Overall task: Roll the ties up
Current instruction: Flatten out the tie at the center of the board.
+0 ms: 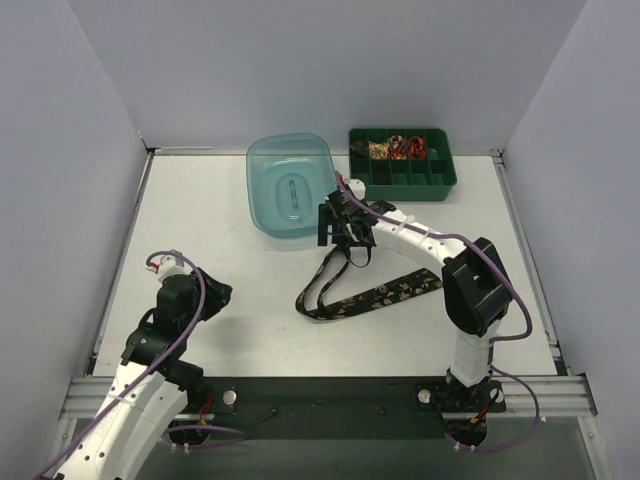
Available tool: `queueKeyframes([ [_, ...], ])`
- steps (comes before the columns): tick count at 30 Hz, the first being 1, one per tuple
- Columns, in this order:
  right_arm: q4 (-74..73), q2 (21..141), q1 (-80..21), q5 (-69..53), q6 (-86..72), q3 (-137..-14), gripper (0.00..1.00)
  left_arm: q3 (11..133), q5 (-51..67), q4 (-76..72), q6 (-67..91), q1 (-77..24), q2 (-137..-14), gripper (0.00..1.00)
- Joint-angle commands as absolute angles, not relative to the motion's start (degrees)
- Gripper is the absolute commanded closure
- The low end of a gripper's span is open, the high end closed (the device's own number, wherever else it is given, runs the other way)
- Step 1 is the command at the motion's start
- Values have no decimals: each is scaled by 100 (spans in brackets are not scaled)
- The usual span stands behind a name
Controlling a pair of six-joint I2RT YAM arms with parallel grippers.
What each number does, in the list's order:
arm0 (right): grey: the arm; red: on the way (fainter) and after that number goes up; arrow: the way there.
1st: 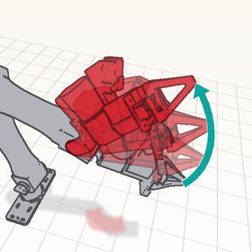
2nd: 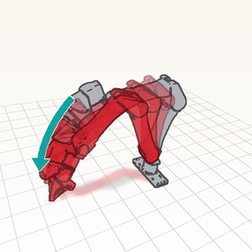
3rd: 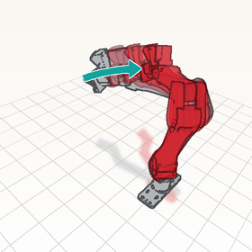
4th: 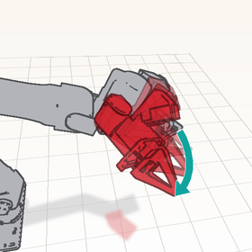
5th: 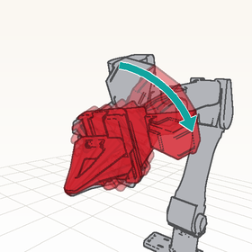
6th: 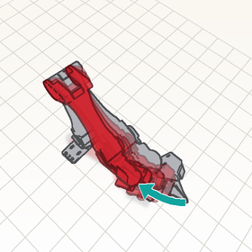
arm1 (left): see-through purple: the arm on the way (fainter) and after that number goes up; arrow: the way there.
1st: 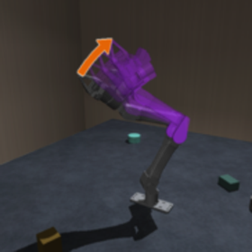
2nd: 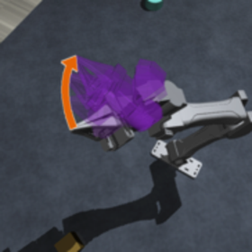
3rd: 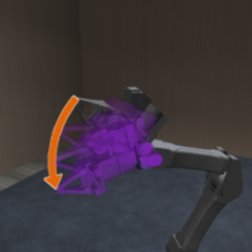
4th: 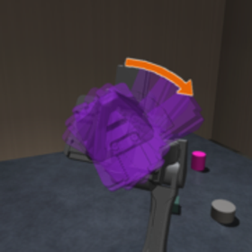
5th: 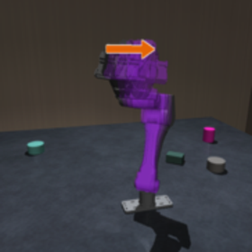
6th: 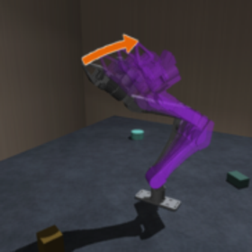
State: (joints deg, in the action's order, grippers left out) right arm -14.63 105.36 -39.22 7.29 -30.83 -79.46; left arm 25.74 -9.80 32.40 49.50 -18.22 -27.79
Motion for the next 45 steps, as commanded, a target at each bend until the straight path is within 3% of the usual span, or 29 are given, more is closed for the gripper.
queueKeyframes([
  [1,-2092,10696,-3815,545,-3419,-8104,19,2786,-1046,3120,4834,-1784,-2742,51],
  [16,-2206,11610,-3525,53,-3823,-8384,22,2839,-1107,3261,4764,-1784,-2646,51],
  [21,-2153,11663,-3507,-211,-3894,-8367,46,2874,-1169,3357,4746,-1784,-2584,51],
  [22,-2110,11637,-3507,-246,-3911,-8332,59,2891,-1169,3366,4746,-1784,-2575,51],
  [24,-2022,11576,-3507,-316,-3911,-8306,67,2900,-1186,3384,4729,-1784,-2575,51],
  [25,-1978,11514,-3507,-351,-3920,-8288,83,2909,-1187,3401,4729,-1784,-2575,51],
  [28,-1864,11313,-3542,-396,-3911,-8262,97,2935,-1239,3471,4720,-1784,-2558,51],
  [36,-1732,10793,-3972,-62,-3359,-8516,100,3356,-1485,3726,4553,-1793,-2593,50],
  [45,-1863,10933,-5123,290,-2312,-9097,100,3911,-1626,3902,4412,-1784,-2742,47],
])
